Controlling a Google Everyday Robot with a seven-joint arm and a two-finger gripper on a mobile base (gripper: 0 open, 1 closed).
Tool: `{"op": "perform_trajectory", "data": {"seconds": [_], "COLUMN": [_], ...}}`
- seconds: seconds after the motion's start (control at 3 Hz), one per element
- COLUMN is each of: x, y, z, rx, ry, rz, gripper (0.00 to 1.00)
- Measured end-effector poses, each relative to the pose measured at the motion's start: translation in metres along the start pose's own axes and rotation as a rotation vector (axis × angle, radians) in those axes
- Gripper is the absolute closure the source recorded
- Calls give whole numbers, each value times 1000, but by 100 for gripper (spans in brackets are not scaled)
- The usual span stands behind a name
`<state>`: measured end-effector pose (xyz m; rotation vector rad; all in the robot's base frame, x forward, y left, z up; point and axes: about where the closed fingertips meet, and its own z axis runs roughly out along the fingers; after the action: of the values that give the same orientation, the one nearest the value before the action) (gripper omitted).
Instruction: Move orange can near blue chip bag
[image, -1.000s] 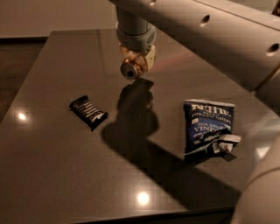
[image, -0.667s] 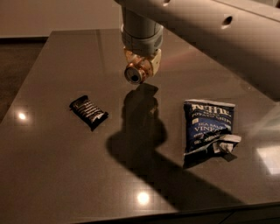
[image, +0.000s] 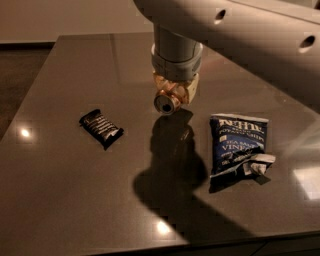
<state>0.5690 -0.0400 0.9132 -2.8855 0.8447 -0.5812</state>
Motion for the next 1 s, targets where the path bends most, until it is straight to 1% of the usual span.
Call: {"op": "perform_trajectory", "data": {"seconds": [0.33, 0.67, 1.0], "x": [-8, -14, -20], "y": [27, 43, 53], "z": [2, 4, 11], "rx": [-18, -28, -33], "ry": [-8, -13, -22], "rz": [13, 18, 16], "gripper": [100, 100, 86]}}
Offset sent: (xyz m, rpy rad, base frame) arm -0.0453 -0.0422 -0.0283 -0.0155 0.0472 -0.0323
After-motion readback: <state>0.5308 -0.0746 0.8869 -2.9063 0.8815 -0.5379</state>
